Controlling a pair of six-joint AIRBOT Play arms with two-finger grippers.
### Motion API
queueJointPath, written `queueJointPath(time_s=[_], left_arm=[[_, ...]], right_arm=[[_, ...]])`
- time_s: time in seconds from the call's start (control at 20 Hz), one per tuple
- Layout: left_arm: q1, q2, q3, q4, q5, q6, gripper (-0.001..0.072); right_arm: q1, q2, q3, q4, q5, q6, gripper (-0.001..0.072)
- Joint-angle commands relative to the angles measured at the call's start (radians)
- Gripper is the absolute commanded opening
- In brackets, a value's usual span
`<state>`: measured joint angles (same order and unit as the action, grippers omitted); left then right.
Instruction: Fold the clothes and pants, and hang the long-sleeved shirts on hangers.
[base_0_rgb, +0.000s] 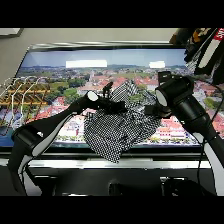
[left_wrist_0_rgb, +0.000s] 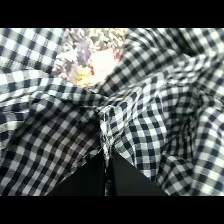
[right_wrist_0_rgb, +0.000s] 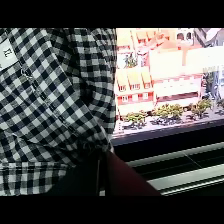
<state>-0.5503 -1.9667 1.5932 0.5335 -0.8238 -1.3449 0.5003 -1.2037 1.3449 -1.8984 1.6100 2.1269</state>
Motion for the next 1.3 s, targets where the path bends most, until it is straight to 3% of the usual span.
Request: queueJointPath(time_s=[0.0,0.1,0.3,0.4,0.65,0.8,0.95,1.1,1.25], left_arm=[[0.029,0.021,0.048,0.018,-0.024,0.010,0.0017],[0.072,0.076,0.145,0.153,-0.053,-0.049,0.0017],[0.119,0.214,0.428,0.600,-0.187,-0.294,0.0017],[0.114,0.298,0.520,0.740,-0.234,-0.356,0.0017],[0.038,0.603,0.468,1.005,-0.235,-0.535,0.0017],[-0.048,0.710,0.463,1.094,-0.255,-0.587,0.0018],[-0.124,0.747,0.463,1.130,-0.369,-0.598,0.0018],[-0.185,0.748,0.462,1.231,-0.434,-0.642,0.0018],[-0.179,0.740,0.462,1.233,-0.308,-0.646,0.0018]], right_arm=[[0.001,0.001,0.000,-0.075,-0.033,0.002,0.0026],[0.001,0.005,0.015,-0.214,-0.060,-0.033,0.0026],[0.001,0.006,0.198,-0.351,-0.131,-0.078,0.0026],[0.001,0.006,0.327,-0.356,-0.194,-0.082,0.0026],[0.002,0.006,0.618,-0.268,-0.292,-0.158,0.0026],[0.002,0.007,0.713,-0.088,-0.346,-0.195,0.0026],[0.002,0.010,0.716,0.061,-0.379,-0.227,0.0026],[0.002,0.013,0.716,0.032,-0.400,-0.235,0.0026],[0.002,0.020,0.716,-0.024,-0.480,-0.246,0.0026]])
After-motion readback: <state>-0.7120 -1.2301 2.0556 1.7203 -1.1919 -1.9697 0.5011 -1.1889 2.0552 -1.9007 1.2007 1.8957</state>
